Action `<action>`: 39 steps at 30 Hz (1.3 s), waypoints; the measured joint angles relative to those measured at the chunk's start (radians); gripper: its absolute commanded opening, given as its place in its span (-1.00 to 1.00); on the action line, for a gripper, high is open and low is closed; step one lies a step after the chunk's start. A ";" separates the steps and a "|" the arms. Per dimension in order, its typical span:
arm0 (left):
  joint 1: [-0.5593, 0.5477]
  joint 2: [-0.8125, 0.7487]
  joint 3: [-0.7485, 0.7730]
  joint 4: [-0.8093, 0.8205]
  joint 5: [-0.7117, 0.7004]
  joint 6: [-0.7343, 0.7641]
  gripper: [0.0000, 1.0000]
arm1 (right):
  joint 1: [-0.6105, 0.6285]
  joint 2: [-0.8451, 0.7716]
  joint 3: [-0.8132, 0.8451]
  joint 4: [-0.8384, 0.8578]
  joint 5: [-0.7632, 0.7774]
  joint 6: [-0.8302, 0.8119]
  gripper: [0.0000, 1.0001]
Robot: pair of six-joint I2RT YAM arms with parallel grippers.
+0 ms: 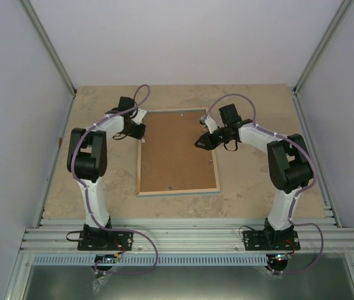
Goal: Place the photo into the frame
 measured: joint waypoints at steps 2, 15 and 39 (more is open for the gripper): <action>-0.001 -0.010 -0.011 -0.002 0.001 0.000 -0.31 | 0.010 -0.020 0.000 -0.002 0.009 -0.012 -0.27; -0.006 -0.267 0.110 -0.196 0.032 0.130 0.99 | 0.040 -0.217 -0.066 -0.039 -0.008 -0.197 -0.16; -0.006 -0.524 -0.465 -0.250 0.074 0.104 0.75 | 0.321 -0.088 -0.157 0.115 0.058 -0.341 -0.57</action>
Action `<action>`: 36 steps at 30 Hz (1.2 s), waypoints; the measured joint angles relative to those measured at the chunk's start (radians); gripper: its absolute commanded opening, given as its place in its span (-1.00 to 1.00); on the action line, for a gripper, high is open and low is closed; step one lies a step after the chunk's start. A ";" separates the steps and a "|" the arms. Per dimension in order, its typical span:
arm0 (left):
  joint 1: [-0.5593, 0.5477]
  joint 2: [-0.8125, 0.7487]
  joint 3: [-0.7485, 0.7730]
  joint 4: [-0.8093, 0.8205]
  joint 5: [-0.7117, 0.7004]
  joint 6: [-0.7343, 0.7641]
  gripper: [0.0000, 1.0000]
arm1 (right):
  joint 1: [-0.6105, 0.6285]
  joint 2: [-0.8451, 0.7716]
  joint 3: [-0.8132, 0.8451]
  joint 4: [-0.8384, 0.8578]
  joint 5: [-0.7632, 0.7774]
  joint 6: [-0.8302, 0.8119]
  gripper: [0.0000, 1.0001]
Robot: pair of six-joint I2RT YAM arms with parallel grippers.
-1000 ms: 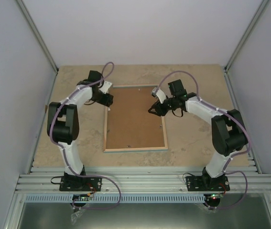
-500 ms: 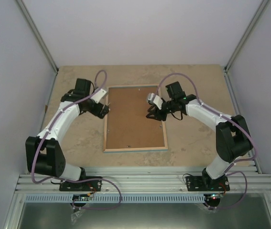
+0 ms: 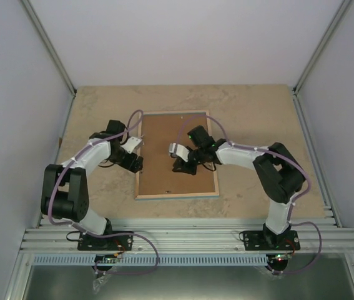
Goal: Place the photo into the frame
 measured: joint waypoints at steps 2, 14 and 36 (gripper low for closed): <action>0.000 0.015 -0.011 0.011 0.002 -0.008 0.73 | 0.031 0.045 0.032 0.033 0.003 0.025 -0.59; 0.000 0.055 -0.034 0.039 0.027 -0.017 0.65 | 0.179 0.270 0.169 0.198 -0.018 0.150 -0.67; -0.017 0.093 -0.069 0.088 0.008 0.027 -0.34 | 0.164 0.292 0.116 0.347 -0.053 0.175 -0.70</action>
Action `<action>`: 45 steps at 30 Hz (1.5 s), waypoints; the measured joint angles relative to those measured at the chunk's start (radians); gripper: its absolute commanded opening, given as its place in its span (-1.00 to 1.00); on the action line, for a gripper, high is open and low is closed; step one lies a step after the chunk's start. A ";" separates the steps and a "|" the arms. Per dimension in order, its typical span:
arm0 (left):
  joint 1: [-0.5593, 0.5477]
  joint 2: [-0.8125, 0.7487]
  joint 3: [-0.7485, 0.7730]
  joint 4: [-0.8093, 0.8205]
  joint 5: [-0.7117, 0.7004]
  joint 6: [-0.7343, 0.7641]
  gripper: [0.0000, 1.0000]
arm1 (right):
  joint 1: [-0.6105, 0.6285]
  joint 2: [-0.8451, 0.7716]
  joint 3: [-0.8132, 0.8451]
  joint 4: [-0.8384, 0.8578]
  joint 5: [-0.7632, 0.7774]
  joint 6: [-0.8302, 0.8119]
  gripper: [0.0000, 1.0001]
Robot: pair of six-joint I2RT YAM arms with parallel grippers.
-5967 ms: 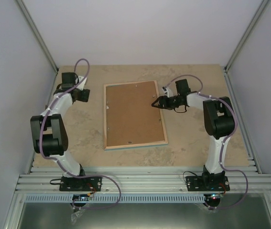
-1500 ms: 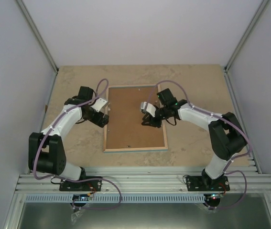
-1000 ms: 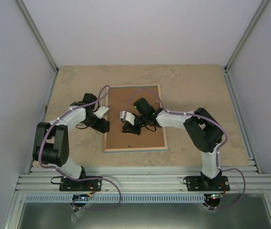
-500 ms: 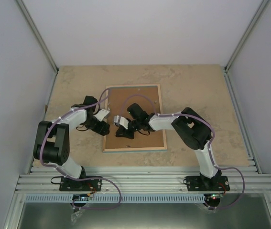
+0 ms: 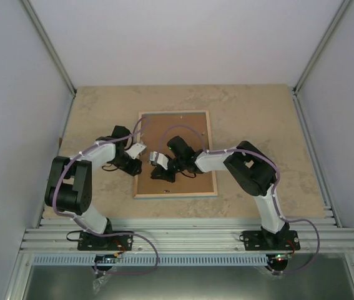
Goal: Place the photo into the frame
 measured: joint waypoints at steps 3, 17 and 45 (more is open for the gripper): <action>-0.006 -0.003 0.000 0.002 -0.003 -0.010 -0.47 | 0.000 0.000 -0.001 0.008 0.009 0.000 -0.70; 0.006 -0.009 0.000 0.016 0.007 -0.098 -0.22 | -0.002 -0.021 -0.043 0.048 0.033 -0.014 -0.66; 0.055 0.181 0.148 0.084 0.248 -0.154 -0.64 | -0.029 -0.129 -0.097 -0.026 0.116 -0.206 -0.37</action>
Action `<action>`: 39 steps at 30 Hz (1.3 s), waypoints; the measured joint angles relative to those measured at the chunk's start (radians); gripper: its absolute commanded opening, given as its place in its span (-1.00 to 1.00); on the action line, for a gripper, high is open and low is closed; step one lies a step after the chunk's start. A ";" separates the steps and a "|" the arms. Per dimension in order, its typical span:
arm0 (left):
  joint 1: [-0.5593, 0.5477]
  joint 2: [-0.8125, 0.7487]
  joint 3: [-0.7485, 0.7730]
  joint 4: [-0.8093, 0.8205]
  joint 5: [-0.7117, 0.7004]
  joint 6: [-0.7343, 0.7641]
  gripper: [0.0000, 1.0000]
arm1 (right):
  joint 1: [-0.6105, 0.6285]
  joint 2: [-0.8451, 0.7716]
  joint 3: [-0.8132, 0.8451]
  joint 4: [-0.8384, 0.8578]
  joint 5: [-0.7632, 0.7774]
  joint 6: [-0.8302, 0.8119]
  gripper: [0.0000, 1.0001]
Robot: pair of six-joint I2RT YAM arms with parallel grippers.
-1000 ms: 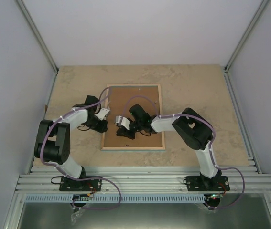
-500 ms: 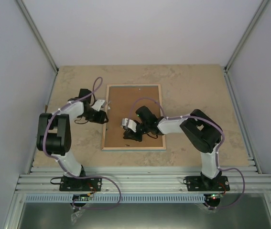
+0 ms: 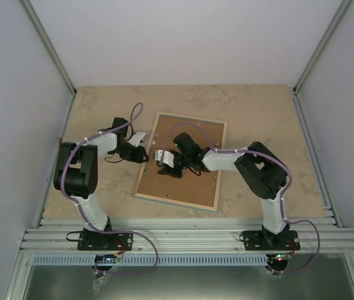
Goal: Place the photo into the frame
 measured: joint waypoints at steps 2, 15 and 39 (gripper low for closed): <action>-0.019 0.000 -0.010 0.018 0.019 -0.005 -0.64 | 0.003 0.021 0.044 0.002 0.012 -0.015 -0.37; -0.031 0.001 -0.025 0.039 0.059 -0.083 -0.76 | 0.083 0.126 0.132 0.052 0.092 0.038 -0.42; -0.026 0.004 -0.027 0.064 0.065 -0.097 -0.97 | 0.088 0.152 0.141 0.132 0.210 0.189 -0.48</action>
